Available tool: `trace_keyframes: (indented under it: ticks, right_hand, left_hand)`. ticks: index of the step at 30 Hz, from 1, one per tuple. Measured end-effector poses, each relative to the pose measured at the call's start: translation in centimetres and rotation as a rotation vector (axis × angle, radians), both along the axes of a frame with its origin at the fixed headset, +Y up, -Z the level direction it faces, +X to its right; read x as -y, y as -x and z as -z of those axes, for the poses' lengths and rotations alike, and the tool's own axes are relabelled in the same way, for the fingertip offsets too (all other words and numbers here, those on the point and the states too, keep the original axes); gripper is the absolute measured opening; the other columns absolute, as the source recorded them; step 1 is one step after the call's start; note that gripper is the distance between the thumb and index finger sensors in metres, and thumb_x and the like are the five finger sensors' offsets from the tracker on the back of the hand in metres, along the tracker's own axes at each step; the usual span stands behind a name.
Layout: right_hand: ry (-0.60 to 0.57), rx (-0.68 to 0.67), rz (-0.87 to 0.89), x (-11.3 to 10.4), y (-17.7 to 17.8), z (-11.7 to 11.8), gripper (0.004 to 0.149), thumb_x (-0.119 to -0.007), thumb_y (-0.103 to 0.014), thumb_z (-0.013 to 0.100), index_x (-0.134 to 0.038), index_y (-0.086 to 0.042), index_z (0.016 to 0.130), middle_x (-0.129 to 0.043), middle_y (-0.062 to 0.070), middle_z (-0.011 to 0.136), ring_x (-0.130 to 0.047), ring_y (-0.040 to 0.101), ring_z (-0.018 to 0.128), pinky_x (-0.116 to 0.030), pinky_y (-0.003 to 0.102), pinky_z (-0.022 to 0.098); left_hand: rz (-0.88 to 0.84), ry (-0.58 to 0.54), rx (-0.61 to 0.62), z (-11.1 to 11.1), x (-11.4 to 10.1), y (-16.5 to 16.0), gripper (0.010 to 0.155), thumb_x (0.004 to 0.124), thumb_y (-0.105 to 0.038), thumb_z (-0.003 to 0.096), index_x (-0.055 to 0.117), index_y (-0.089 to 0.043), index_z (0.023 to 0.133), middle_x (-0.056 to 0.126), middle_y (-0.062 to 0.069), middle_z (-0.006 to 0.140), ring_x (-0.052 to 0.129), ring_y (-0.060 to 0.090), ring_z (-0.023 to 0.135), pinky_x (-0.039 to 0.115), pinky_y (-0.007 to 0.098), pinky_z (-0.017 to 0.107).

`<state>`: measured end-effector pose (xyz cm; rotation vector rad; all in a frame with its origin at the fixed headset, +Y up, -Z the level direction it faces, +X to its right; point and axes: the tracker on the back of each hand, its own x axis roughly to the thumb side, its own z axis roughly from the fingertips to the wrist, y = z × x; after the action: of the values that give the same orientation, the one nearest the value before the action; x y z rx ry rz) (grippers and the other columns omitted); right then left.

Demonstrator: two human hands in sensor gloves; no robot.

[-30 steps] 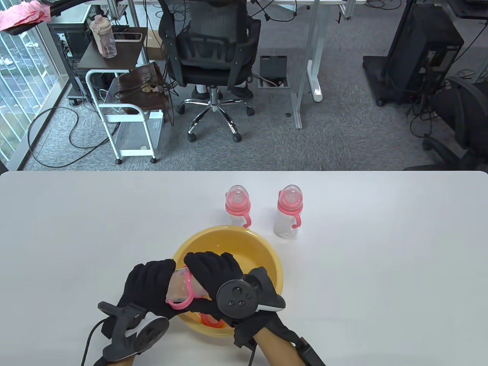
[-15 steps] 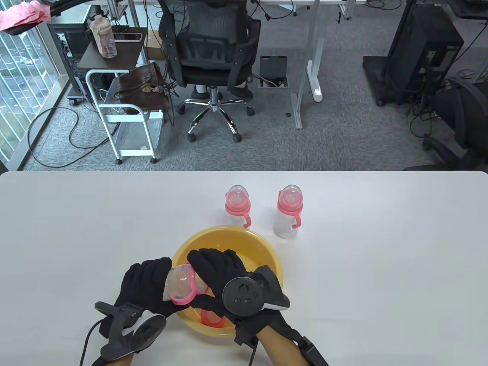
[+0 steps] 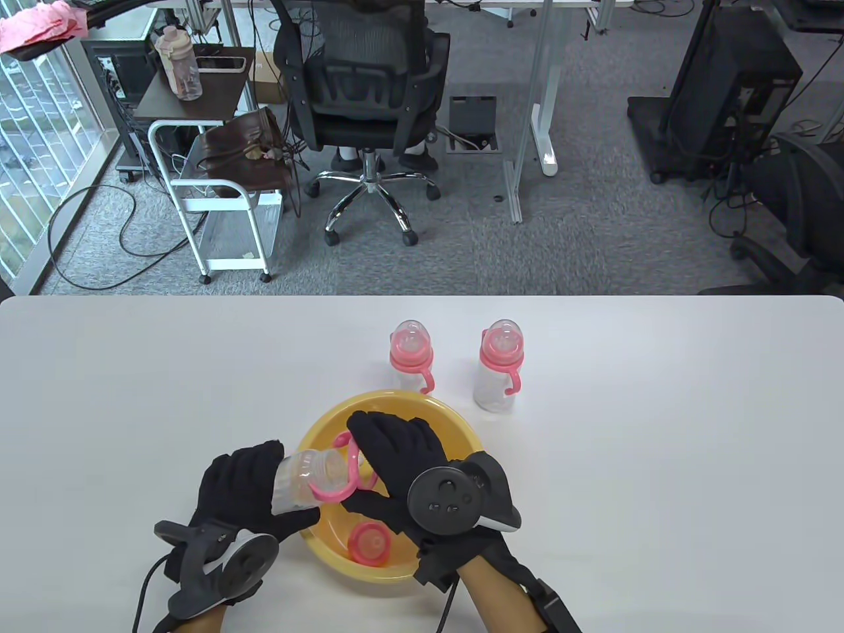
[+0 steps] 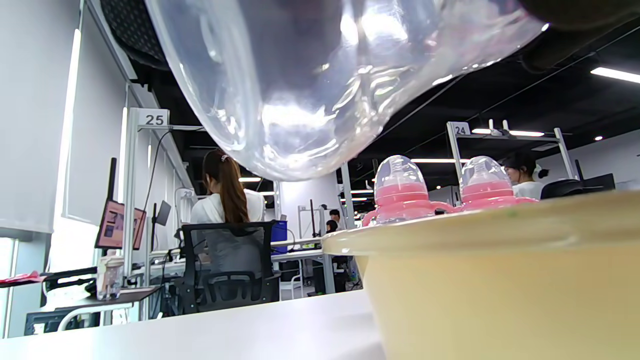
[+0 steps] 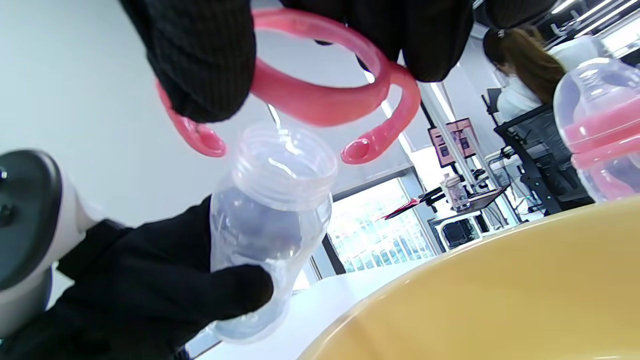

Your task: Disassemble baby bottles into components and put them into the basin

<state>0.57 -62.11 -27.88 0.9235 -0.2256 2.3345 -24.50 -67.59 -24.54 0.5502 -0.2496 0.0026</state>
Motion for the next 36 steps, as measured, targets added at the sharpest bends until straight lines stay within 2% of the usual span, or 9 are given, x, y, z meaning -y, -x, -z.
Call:
trace_keyframes:
  ticks: [5, 9, 14, 20, 28, 36]
  right_hand:
    - [0.071, 0.15, -0.013, -0.2, -0.9, 0.5, 0.083, -0.077, -0.05, 0.055, -0.042, -0.007, 0.116, -0.055, 0.034, 0.107, -0.066, 0.062, 0.093, -0.05, 0.077, 0.07]
    - [0.197, 0.227, -0.15, 0.7, -0.3, 1.4, 0.08, -0.075, -0.051, 0.056, -0.047, -0.006, 0.116, -0.06, 0.037, 0.104, -0.072, 0.062, 0.088, -0.055, 0.076, 0.067]
    - [0.335, 0.23, -0.419, 2.3, 2.3, 3.1, 0.077, -0.075, -0.049, 0.056, -0.051, -0.005, 0.114, -0.067, 0.039, 0.1, -0.078, 0.062, 0.084, -0.059, 0.075, 0.065]
    - [0.422, 0.215, -0.642, 4.4, 6.0, 4.8, 0.075, -0.075, -0.048, 0.056, -0.052, -0.006, 0.114, -0.068, 0.039, 0.1, -0.078, 0.062, 0.085, -0.059, 0.075, 0.065]
    - [0.49, 0.208, -0.856, 7.3, 9.1, 5.7, 0.074, -0.076, -0.048, 0.055, -0.056, -0.006, 0.113, -0.073, 0.038, 0.098, -0.083, 0.059, 0.083, -0.063, 0.072, 0.065]
    - [0.57, 0.201, -0.891, 8.8, 9.2, 6.1, 0.072, -0.076, -0.047, 0.055, -0.06, -0.005, 0.111, -0.074, 0.037, 0.098, -0.083, 0.059, 0.084, -0.063, 0.072, 0.065]
  left_hand:
    - [0.003, 0.013, -0.061, 0.5, 0.1, 0.9, 0.099, 0.065, -0.077, 0.0304, 0.06, -0.011, 0.104, 0.082, 0.012, 0.095, 0.093, 0.031, 0.085, 0.073, 0.055, 0.069]
    - [-0.057, 0.0, -0.114, 0.7, 0.2, 1.7, 0.099, 0.066, -0.076, 0.0312, 0.059, -0.011, 0.104, 0.082, 0.013, 0.095, 0.093, 0.032, 0.085, 0.072, 0.056, 0.068]
    - [-0.092, -0.009, -0.138, 0.7, 0.1, 2.0, 0.099, 0.066, -0.076, 0.032, 0.058, -0.009, 0.105, 0.081, 0.014, 0.095, 0.093, 0.033, 0.085, 0.072, 0.057, 0.068]
    - [-0.152, 0.008, -0.152, 0.8, 0.3, 2.5, 0.099, 0.066, -0.076, 0.0322, 0.057, -0.009, 0.105, 0.081, 0.014, 0.095, 0.093, 0.033, 0.084, 0.072, 0.057, 0.068]
    - [-0.193, 0.022, -0.182, 0.9, 0.5, 3.2, 0.099, 0.066, -0.076, 0.0326, 0.058, -0.009, 0.105, 0.081, 0.014, 0.095, 0.093, 0.033, 0.084, 0.072, 0.057, 0.068]
    - [-0.179, 0.027, -0.183, 1.0, 0.7, 3.2, 0.099, 0.065, -0.076, 0.0328, 0.057, -0.009, 0.105, 0.081, 0.014, 0.095, 0.093, 0.033, 0.084, 0.072, 0.056, 0.068]
